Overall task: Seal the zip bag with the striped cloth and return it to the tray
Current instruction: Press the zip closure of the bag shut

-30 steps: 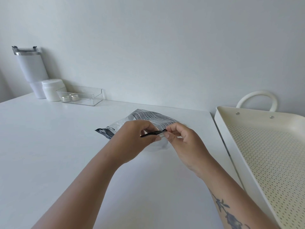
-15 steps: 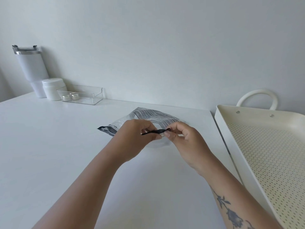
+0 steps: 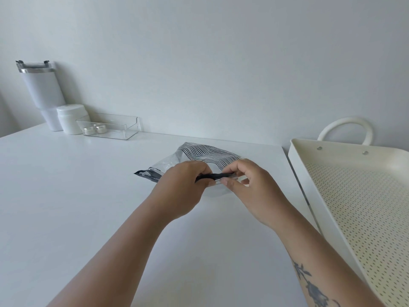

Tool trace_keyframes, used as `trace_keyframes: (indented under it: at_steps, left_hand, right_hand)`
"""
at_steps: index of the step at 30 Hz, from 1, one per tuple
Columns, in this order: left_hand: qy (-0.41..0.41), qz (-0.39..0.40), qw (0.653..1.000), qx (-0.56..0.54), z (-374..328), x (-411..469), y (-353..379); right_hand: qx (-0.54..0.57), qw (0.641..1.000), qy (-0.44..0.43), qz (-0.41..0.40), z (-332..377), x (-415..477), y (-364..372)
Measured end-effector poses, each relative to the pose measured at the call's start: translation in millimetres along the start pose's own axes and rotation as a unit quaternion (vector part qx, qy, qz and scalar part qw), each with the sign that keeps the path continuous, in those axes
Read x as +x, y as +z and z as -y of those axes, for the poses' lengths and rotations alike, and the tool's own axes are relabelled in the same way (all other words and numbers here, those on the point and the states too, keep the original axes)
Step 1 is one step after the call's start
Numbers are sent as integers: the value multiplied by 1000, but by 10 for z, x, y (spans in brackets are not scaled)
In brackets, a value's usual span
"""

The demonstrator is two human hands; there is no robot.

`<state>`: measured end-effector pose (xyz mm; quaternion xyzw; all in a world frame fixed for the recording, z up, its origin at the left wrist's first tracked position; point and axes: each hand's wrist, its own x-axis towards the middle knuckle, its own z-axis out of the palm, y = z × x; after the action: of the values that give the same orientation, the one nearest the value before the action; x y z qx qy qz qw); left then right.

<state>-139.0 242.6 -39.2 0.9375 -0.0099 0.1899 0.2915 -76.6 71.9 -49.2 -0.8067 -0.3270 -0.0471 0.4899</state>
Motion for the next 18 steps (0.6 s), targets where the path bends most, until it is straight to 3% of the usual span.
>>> trace_keyframes:
  at_steps: [3,18]
  left_hand:
    - [11,-3,1000,-3,-20,-13,13]
    - [12,-25,998,-55,35,-13,-36]
  right_hand:
    - [-32,999,-7,-16,2,15,11]
    - [32,998,43,-45,22,22,-40]
